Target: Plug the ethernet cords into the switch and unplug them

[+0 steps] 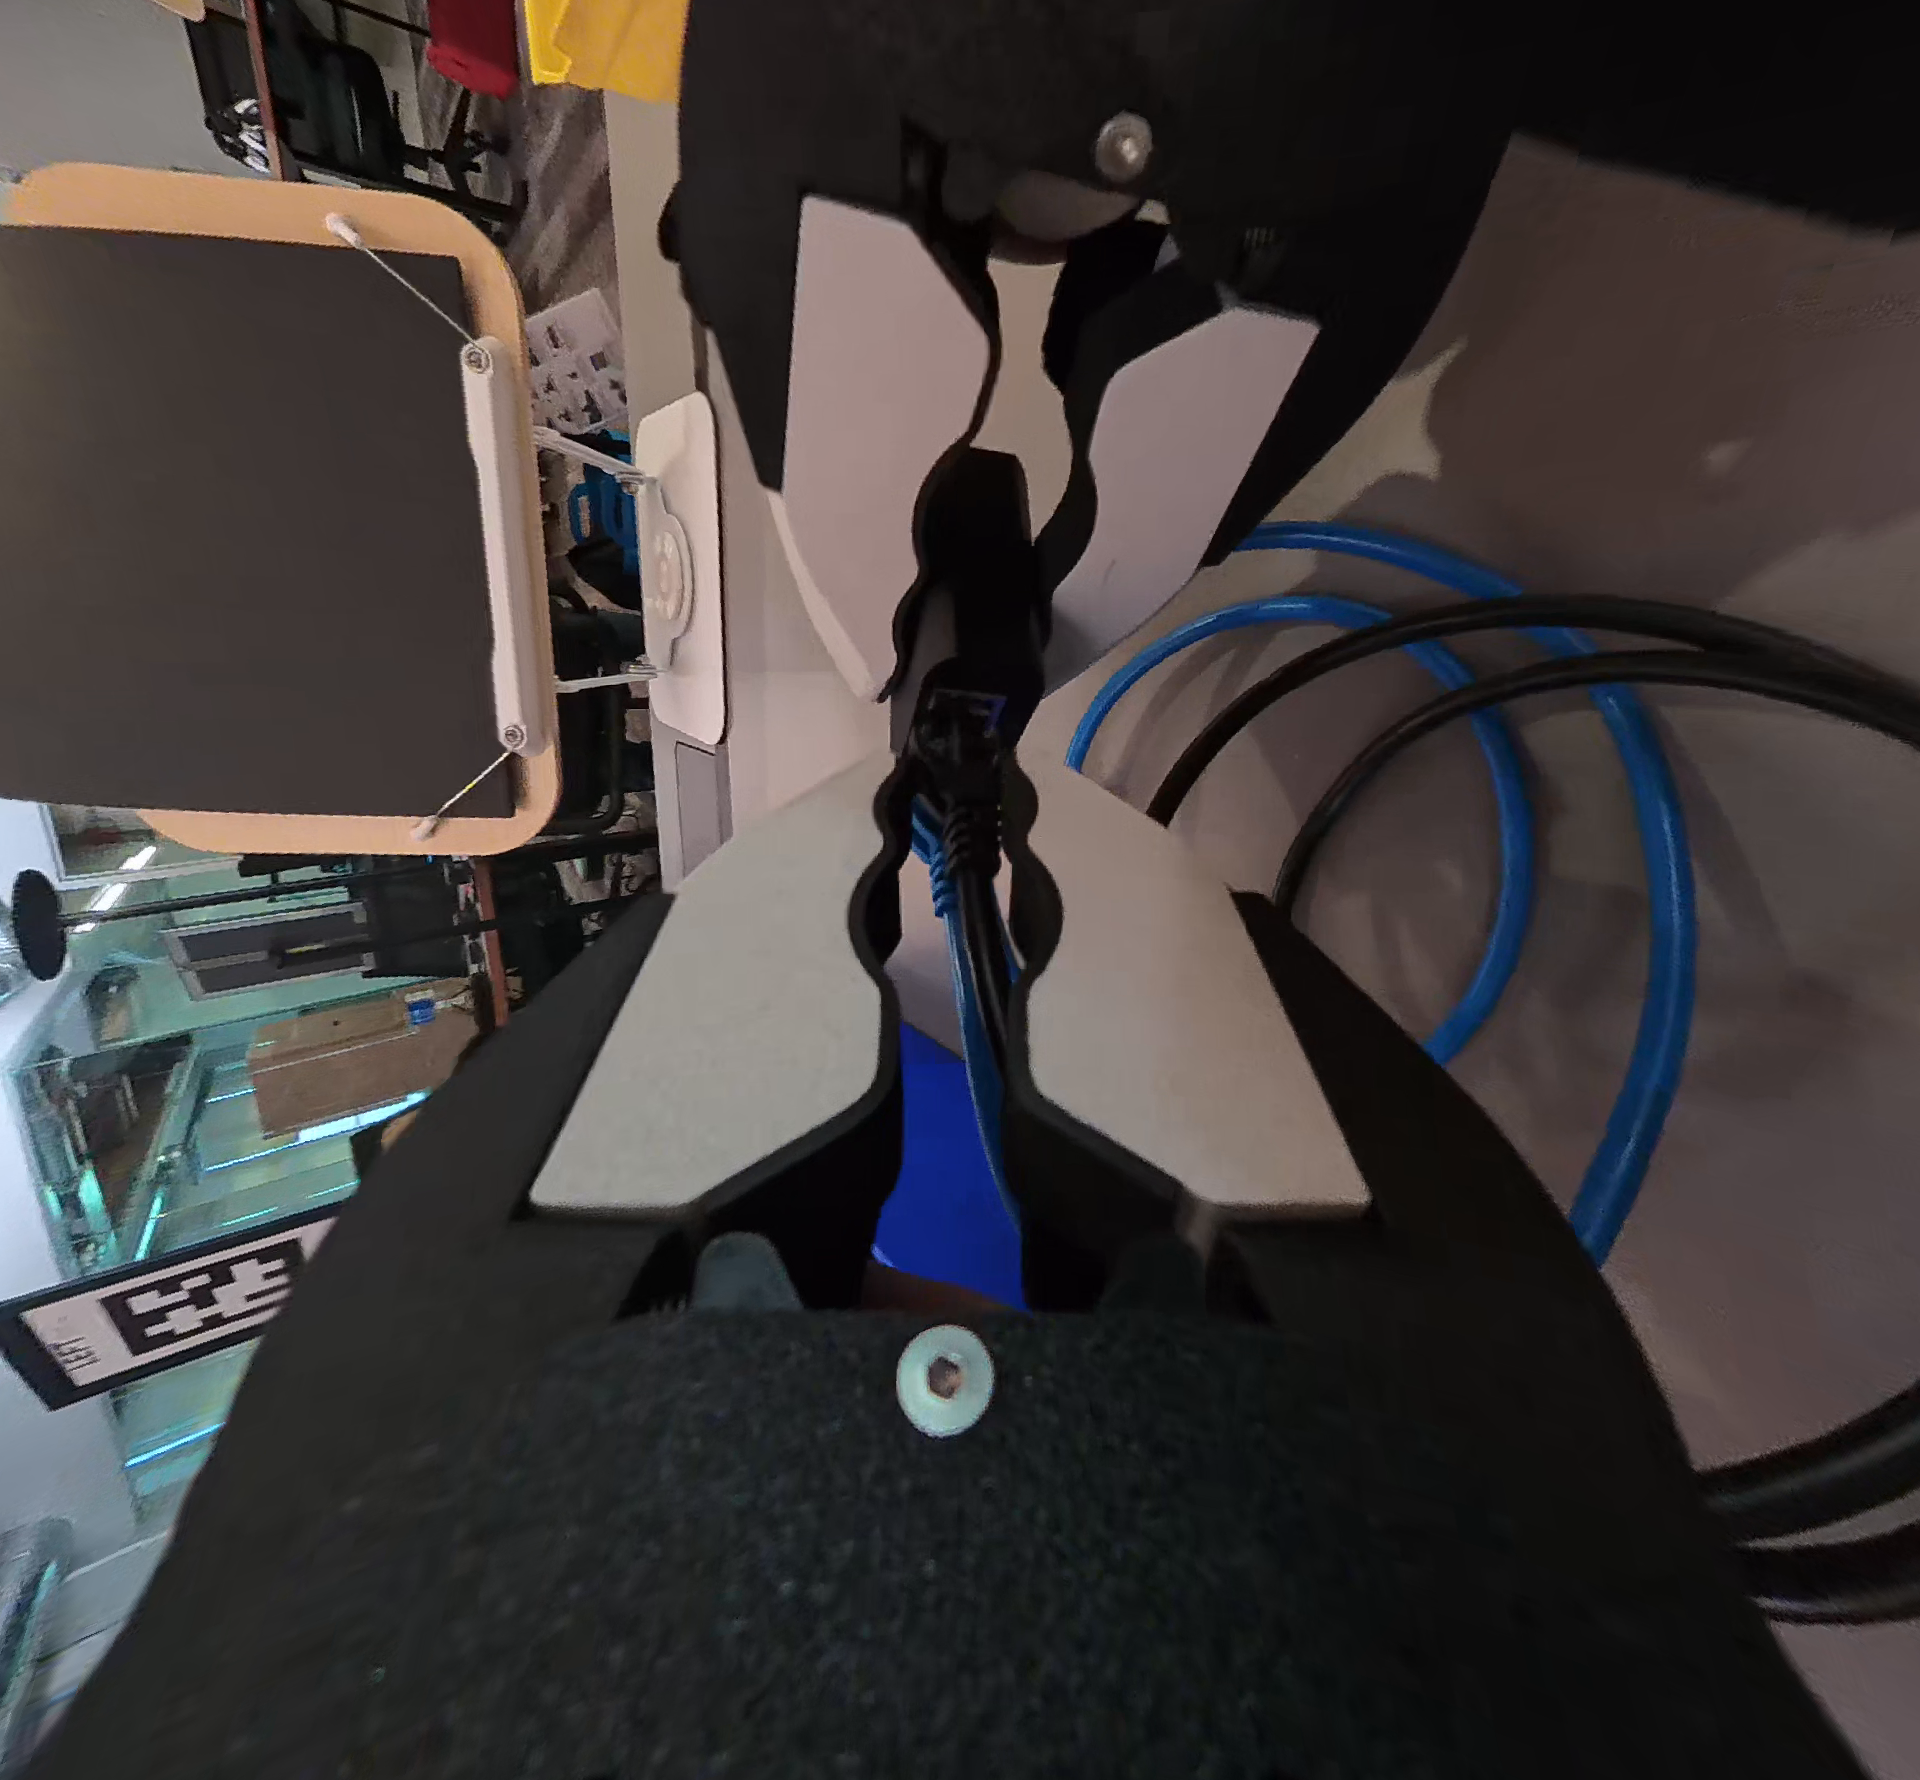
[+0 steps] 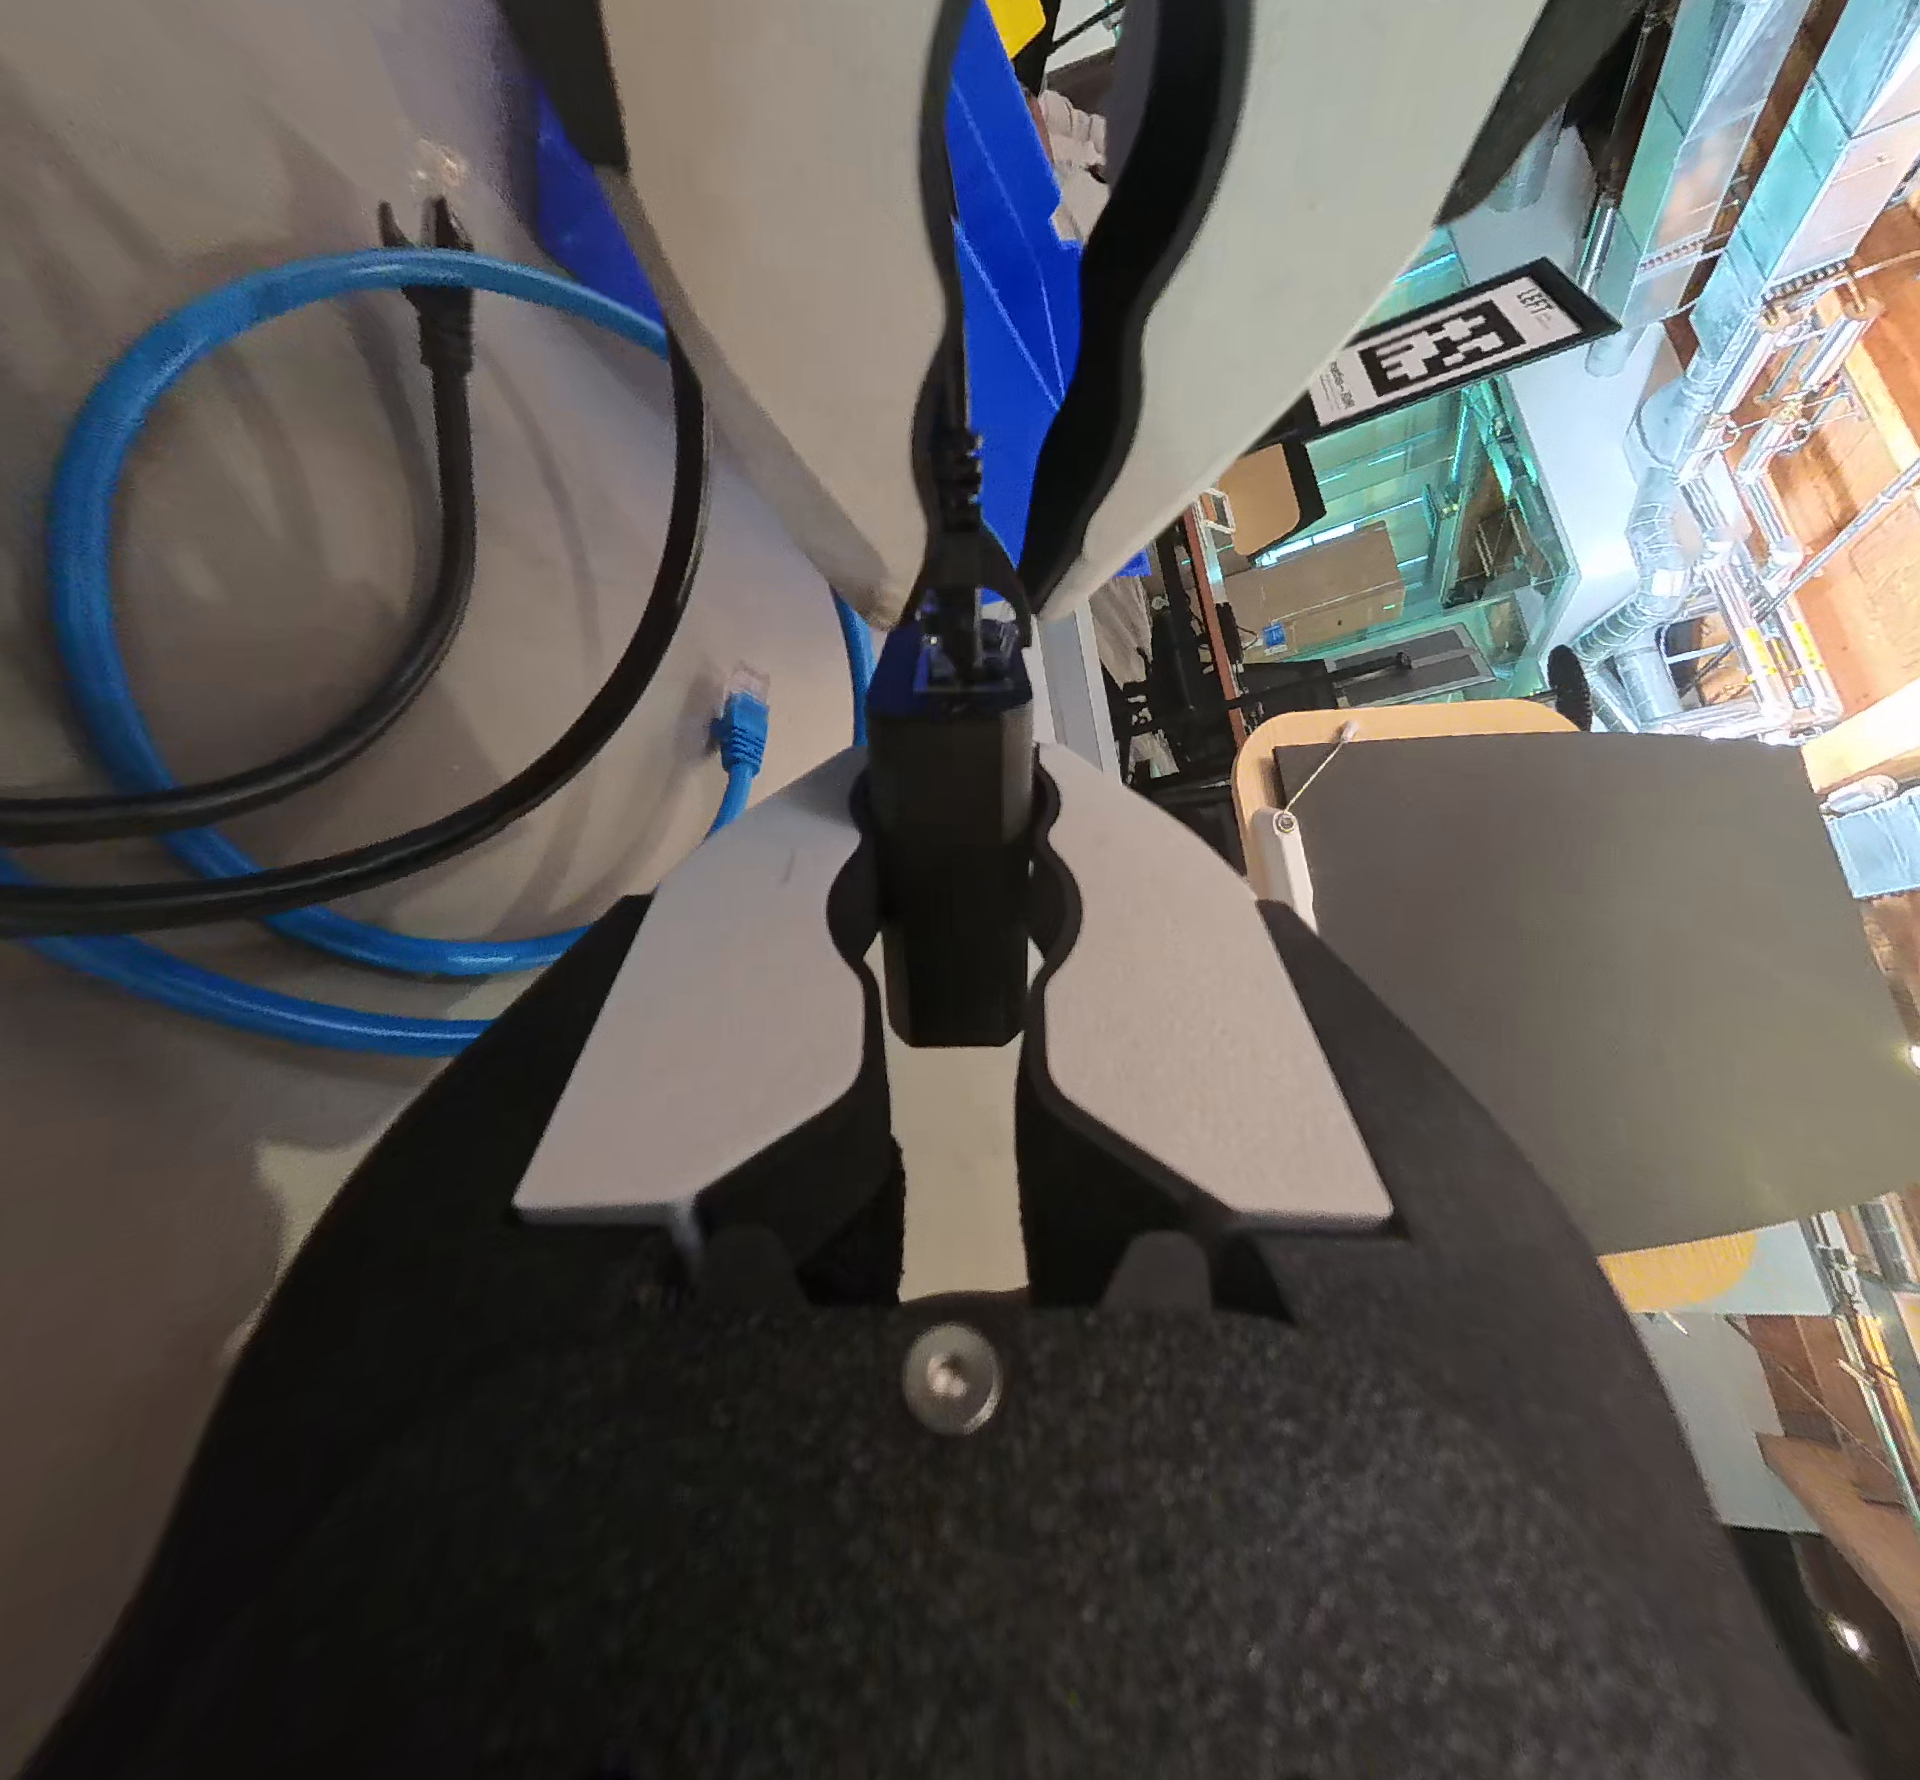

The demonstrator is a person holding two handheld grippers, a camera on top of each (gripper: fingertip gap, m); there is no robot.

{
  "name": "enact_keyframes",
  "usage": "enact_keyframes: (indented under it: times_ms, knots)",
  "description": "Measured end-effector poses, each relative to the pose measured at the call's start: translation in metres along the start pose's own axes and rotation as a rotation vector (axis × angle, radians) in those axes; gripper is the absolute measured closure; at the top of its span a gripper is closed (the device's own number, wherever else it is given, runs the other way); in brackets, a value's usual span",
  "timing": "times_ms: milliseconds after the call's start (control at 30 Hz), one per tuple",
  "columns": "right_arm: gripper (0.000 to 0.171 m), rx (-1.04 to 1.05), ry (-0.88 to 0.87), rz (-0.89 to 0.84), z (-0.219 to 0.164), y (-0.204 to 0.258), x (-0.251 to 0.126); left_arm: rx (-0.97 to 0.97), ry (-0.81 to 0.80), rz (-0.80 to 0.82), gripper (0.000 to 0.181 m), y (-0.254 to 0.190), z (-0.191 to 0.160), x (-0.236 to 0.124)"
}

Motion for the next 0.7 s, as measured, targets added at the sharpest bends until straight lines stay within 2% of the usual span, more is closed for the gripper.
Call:
enact_keyframes:
  times_ms: [233, 700]
  knots:
    - [0.147, 0.015, -0.007, 0.001, 0.001, -0.001, -0.001, -0.025, -0.047, -0.039, 0.167, 0.002, -0.002, 0.0]
    - [0.147, -0.021, 0.051, 0.046, -0.006, 0.015, 0.011, -0.051, -0.035, -0.129, 0.168, -0.012, -0.003, 0.013]
Point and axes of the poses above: each gripper's, where its closed fingertips meet, x out along the fingers, z out of its top, y = z × x across the jaws, the point moved 5 cm from there along -x, back along the fingers, and after that the axes turned 10 degrees about y, right-handed, at the moved point
